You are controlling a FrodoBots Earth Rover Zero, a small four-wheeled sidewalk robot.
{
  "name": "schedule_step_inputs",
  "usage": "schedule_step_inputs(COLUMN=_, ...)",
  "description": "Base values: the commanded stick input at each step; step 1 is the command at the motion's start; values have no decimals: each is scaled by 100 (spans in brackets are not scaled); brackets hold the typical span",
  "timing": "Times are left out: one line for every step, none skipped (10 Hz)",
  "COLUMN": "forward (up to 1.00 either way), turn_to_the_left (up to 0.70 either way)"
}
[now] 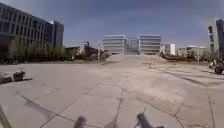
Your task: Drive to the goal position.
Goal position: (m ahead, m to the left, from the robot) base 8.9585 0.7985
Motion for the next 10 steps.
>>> schedule_step_inputs(forward=70, turn_to_the_left=0)
schedule_step_inputs(forward=70, turn_to_the_left=0)
schedule_step_inputs(forward=70, turn_to_the_left=0)
schedule_step_inputs(forward=70, turn_to_the_left=0)
schedule_step_inputs(forward=70, turn_to_the_left=0)
schedule_step_inputs(forward=70, turn_to_the_left=0)
schedule_step_inputs(forward=70, turn_to_the_left=0)
schedule_step_inputs(forward=70, turn_to_the_left=0)
schedule_step_inputs(forward=70, turn_to_the_left=0)
schedule_step_inputs(forward=70, turn_to_the_left=0)
